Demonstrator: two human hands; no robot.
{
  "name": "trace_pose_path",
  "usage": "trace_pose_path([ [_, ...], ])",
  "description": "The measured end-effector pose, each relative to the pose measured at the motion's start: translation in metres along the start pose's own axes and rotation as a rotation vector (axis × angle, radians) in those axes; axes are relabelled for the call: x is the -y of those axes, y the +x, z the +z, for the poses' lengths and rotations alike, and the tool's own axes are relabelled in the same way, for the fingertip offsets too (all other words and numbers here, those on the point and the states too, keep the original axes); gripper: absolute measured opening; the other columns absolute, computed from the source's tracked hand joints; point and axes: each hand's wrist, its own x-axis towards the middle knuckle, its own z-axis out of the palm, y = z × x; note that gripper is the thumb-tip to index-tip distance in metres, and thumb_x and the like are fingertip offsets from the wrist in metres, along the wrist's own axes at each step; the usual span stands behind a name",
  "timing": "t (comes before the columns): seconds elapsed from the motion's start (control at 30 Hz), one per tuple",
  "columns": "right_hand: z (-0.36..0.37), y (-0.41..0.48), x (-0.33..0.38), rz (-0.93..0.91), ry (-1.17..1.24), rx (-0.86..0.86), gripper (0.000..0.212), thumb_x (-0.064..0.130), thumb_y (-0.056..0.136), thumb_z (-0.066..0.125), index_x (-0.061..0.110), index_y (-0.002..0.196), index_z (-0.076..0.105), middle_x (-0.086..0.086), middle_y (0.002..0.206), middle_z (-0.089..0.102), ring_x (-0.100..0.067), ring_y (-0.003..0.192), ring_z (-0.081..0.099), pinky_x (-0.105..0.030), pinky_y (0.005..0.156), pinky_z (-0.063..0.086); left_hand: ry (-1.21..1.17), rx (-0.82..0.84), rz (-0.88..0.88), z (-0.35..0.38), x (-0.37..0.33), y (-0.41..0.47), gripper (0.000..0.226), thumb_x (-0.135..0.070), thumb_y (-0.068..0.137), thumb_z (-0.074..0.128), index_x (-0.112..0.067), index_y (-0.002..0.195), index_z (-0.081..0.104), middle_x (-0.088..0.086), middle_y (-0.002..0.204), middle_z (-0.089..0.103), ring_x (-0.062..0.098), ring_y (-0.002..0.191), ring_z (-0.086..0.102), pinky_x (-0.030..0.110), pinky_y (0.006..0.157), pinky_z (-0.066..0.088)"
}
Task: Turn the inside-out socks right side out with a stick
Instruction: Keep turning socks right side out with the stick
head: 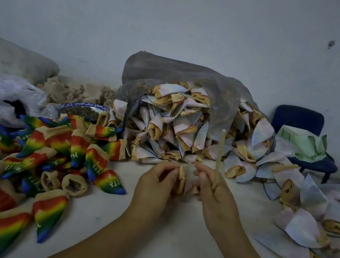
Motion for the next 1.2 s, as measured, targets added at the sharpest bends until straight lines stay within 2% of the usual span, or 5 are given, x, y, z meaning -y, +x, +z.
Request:
trace_pose_path([
  [0.1,0.000,0.001,-0.002,-0.025,-0.187,0.002,0.032,0.050,0.092,0.047,0.038,0.120,0.059,0.018,0.102,0.041,0.007,0.091,0.050,-0.005,0.076,0.042,-0.215,-0.052,-0.146,-0.001,0.003,0.008,0.018,-0.027,0.095,0.062,-0.041,0.090,0.073,-0.013,0.093,0.074,0.012,0.094,0.069,0.037,0.084,0.057],
  [0.23,0.005,0.000,0.002,-0.003,-0.297,0.017,0.046,0.073,0.072,0.049,0.046,0.108,0.058,0.019,0.101,0.035,0.000,0.087,0.054,-0.025,0.074,0.051,-0.267,0.039,-0.176,-0.002,0.001,0.003,0.021,-0.023,0.096,0.060,-0.034,0.086,0.074,-0.005,0.091,0.075,0.009,0.087,0.070,0.024,0.072,0.053],
  [0.53,-0.003,0.001,0.008,0.030,-0.110,0.045,0.024,0.021,0.093,0.058,0.040,0.078,0.058,0.008,0.090,0.050,0.012,0.076,0.052,0.000,0.064,0.037,-0.272,0.125,-0.109,0.001,-0.002,-0.002,0.014,-0.019,0.100,0.054,-0.018,0.091,0.065,-0.007,0.076,0.071,0.005,0.072,0.067,0.012,0.064,0.050],
  [1.0,-0.005,-0.003,0.016,0.117,0.130,-0.012,0.010,0.023,0.093,0.057,0.017,0.090,0.064,-0.001,0.080,0.066,0.003,0.058,0.057,-0.009,0.054,0.042,0.226,0.259,0.219,-0.004,-0.013,-0.007,0.030,-0.034,0.099,0.055,-0.062,0.111,0.055,-0.053,0.110,0.047,-0.019,0.109,0.043,-0.003,0.082,0.034],
  [1.2,0.001,-0.004,0.013,-0.106,-0.207,0.040,0.013,0.027,0.093,0.054,0.030,0.084,0.063,0.011,0.088,0.050,-0.006,0.077,0.054,-0.022,0.066,0.047,0.101,0.142,0.061,0.001,-0.009,-0.010,0.022,-0.023,0.096,0.059,-0.043,0.090,0.067,-0.020,0.090,0.065,-0.008,0.086,0.059,0.007,0.070,0.047],
])
